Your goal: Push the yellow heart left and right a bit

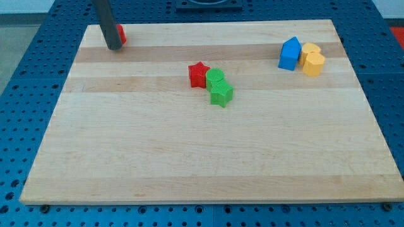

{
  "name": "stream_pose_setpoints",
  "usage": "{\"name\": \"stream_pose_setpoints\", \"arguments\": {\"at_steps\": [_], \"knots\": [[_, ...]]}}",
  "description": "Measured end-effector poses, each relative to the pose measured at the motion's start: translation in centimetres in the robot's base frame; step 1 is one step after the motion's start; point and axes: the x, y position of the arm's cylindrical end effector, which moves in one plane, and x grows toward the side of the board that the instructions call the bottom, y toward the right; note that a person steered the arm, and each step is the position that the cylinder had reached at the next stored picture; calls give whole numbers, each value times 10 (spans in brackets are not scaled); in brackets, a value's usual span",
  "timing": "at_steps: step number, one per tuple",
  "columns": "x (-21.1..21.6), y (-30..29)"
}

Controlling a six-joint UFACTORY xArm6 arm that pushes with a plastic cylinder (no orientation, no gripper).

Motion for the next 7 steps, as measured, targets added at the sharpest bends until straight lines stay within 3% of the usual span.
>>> {"name": "stream_pose_setpoints", "arguments": {"at_steps": [2,3,5,7], "knots": [[6,-2],[55,17],[152,110],[158,193]]}}
